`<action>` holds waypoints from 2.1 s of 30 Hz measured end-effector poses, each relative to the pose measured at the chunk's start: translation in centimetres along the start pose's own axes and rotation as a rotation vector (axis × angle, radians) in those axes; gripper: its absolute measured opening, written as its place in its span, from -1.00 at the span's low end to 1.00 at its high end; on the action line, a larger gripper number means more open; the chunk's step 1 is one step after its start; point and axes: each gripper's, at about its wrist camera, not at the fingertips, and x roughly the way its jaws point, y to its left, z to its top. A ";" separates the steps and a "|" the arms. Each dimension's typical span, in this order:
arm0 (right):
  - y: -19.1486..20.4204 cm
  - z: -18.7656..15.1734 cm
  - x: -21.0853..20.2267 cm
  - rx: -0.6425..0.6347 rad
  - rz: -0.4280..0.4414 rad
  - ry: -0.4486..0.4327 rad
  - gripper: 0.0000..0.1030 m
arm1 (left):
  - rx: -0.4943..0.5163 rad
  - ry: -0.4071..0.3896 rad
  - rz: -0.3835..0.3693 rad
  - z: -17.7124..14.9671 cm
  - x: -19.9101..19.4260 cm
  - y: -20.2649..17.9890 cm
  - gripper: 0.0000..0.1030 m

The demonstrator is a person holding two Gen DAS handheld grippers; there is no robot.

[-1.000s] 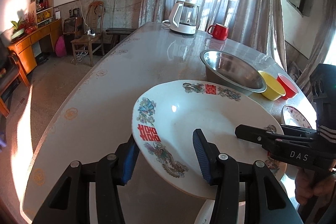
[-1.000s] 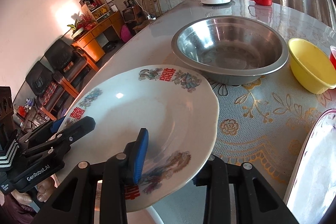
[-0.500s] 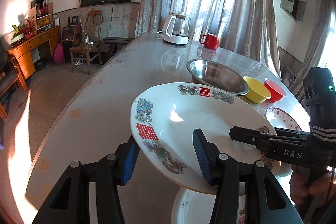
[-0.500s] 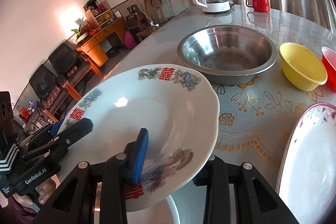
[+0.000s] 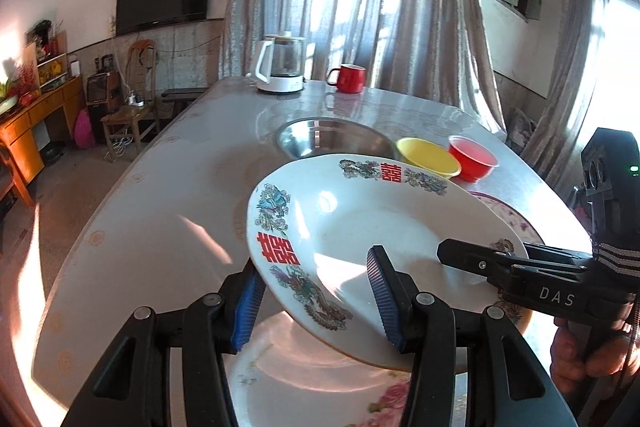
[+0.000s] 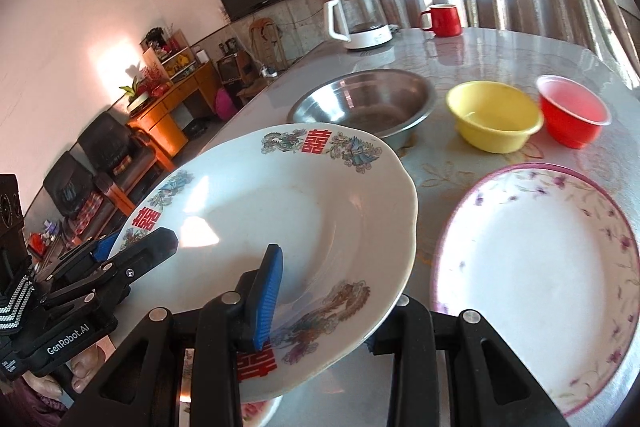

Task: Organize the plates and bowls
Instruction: 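Lift the double-happiness plate with the right tool toward the floral plate, then lower the double-happiness plate onto the floral plate and open the right tool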

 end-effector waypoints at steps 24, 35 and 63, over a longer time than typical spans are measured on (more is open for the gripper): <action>-11.4 -3.6 -7.3 0.232 -0.195 -0.075 -0.35 | 0.170 0.100 -0.160 0.3 4.9 -13.7 -0.01; -13.9 -4.5 -7.8 0.288 -0.219 -0.073 -0.35 | 0.207 0.130 -0.185 0.3 6.4 -15.9 -0.01; -15.4 -4.5 -7.3 0.264 -0.302 -0.033 -0.33 | 0.202 0.233 -0.161 -0.4 10.5 -16.2 -0.01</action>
